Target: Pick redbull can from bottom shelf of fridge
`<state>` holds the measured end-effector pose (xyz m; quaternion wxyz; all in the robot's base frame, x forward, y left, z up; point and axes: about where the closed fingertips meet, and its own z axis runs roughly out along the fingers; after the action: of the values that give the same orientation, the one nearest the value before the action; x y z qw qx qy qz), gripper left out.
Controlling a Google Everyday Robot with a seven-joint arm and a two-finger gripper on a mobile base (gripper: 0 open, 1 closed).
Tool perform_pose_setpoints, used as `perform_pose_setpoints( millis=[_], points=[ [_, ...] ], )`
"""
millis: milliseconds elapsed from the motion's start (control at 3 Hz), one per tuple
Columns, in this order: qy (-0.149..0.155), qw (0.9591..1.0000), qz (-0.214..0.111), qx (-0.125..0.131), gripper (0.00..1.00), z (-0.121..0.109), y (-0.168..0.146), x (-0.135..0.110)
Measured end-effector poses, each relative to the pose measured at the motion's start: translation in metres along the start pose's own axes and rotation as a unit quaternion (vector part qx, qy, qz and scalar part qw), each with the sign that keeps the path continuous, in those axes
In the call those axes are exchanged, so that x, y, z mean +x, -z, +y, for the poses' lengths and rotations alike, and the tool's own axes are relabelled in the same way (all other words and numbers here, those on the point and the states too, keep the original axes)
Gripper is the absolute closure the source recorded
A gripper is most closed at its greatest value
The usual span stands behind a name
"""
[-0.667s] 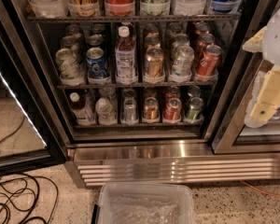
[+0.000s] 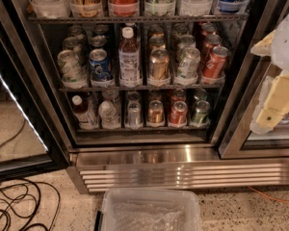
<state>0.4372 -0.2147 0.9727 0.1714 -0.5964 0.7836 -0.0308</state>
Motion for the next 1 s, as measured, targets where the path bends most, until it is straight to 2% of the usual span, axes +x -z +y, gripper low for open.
perform_pose_setpoints(
  millis=[333,667,1000],
  points=[
    [-0.027,0.9988,-0.041,-0.009,0.0,0.011,-0.023,0.003],
    [-0.06,0.9919,-0.11,-0.019,0.0,0.022,-0.057,0.002],
    [-0.087,0.9791,-0.184,-0.013,0.0,0.033,-0.087,-0.004]
  ],
)
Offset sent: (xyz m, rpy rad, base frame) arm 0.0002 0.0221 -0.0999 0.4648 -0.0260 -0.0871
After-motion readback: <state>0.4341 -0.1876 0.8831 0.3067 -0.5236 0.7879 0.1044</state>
